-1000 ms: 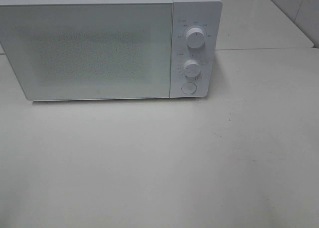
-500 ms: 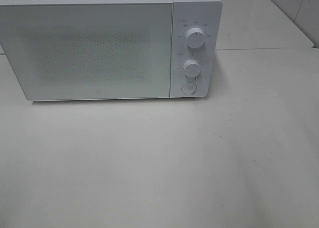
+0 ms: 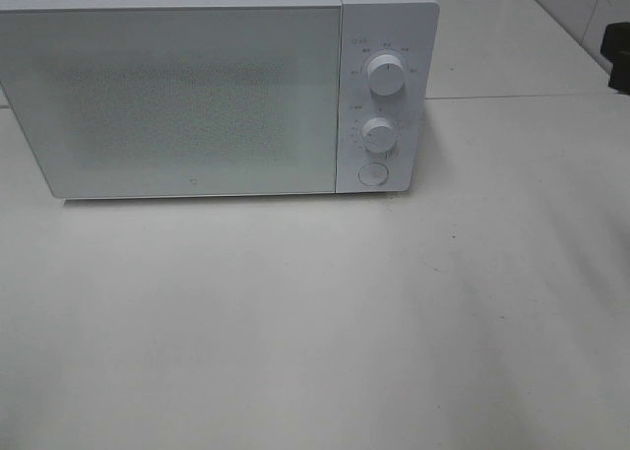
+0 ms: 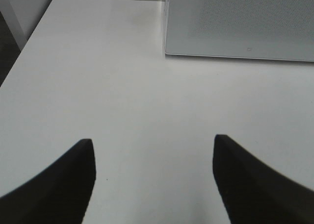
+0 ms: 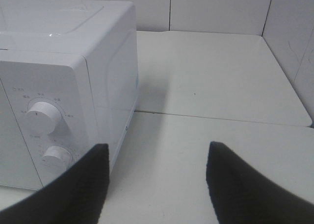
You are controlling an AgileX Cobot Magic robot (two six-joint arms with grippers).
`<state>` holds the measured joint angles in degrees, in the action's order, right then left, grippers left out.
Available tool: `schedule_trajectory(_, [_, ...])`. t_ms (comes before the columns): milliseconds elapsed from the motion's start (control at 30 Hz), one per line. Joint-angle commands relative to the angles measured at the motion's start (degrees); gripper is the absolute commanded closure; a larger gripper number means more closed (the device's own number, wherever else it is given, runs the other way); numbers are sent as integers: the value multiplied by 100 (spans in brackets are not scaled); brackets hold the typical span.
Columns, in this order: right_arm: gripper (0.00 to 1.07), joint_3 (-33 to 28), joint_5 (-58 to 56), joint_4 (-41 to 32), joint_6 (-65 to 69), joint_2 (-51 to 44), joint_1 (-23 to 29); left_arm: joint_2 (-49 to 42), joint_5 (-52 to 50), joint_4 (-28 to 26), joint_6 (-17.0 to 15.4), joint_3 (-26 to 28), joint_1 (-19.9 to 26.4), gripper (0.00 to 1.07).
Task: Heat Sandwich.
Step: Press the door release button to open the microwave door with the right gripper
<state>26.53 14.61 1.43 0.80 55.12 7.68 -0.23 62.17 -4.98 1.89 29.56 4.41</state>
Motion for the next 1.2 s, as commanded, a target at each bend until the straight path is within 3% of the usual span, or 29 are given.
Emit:
schedule_trajectory(33, [48,0,384,40,63,258,-23,-97,-92,-17,6,-6,11,41])
schedule_trajectory(533, [49,-11,1450,46,1404,1639,-17,-97,-92,-17,6,-6,11,41])
schedule_trajectory(700, [54,-160,2097,355,1942,2080,-17,-97,-92,-17,6,-6,11,41])
schedule_trajectory(900, [69,-384,2962,481,2733,2561,-17,-97,-92,-17,6,-6,11,41])
schedule_trajectory(1000, [85,-470,3289,498,3174,2893,-17,-97,-92,-17,6,-6,11,41])
schedule_trajectory(1200, [99,-493,3598,682,3638,3317,-17,-97,-92,-17,6,-6,11,41])
